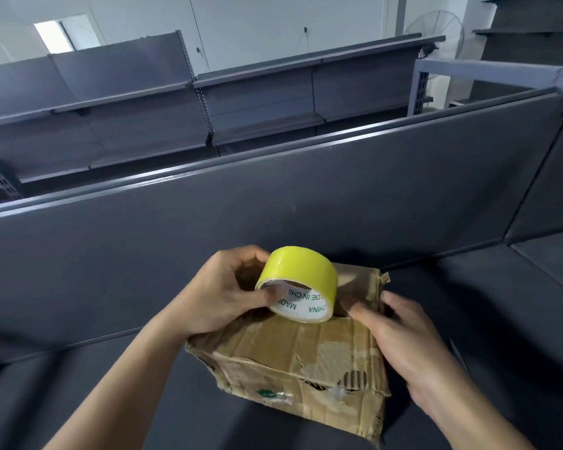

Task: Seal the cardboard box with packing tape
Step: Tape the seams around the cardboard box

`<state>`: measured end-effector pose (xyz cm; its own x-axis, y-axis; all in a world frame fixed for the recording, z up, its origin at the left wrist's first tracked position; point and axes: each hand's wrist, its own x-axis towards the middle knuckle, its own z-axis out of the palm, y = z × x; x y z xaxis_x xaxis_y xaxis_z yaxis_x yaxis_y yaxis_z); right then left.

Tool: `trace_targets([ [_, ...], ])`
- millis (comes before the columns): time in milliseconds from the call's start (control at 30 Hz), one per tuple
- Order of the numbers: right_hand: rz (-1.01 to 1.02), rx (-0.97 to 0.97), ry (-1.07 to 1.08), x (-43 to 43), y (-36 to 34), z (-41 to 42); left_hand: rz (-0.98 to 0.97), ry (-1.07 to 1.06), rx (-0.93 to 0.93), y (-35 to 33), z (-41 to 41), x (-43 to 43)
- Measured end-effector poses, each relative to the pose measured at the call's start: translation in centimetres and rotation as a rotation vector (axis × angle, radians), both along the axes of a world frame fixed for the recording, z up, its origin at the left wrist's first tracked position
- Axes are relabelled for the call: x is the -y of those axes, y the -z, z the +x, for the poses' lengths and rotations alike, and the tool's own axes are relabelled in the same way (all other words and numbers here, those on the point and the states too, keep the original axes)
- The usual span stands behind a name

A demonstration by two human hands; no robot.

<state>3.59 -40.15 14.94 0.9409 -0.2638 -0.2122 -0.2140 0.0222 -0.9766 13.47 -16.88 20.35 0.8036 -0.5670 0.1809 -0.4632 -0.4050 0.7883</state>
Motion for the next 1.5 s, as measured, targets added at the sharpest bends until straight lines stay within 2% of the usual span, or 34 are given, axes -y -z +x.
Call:
trace_targets([
  [267,-0.066,-0.074,0.005,0.8,-0.8,-0.2,-0.090,-0.204,0.151,1.5,-2.3,-0.1],
  [467,-0.081,-0.049,-0.044,0.9,-1.4,-0.3,-0.180,-0.363,0.299,2.2,-2.9,-0.3],
  [600,-0.140,-0.050,-0.051,1.0,-1.4,-0.5,-0.254,-0.438,0.335,2.4,-3.2,-0.5],
  [767,-0.169,-0.060,-0.128,1.8,-1.2,-0.3,-0.243,-0.455,0.550,2.2,-3.3,-1.1],
  [900,-0.173,-0.061,-0.140,1.8,-1.5,-0.2,-0.218,-0.538,0.626,2.3,-2.8,-2.7],
  [1067,-0.195,-0.061,-0.145,1.8,-1.8,-0.4,-0.196,-0.439,0.736,0.4,-2.7,-5.1],
  [1300,-0.147,-0.062,-0.202,1.7,-1.9,-0.2,0.135,-0.227,0.865,-0.8,-1.6,-8.5],
  [1500,-0.093,-0.043,-0.110,1.2,-3.1,-0.2,0.301,-0.052,1.038,-2.2,-0.3,-10.0],
])
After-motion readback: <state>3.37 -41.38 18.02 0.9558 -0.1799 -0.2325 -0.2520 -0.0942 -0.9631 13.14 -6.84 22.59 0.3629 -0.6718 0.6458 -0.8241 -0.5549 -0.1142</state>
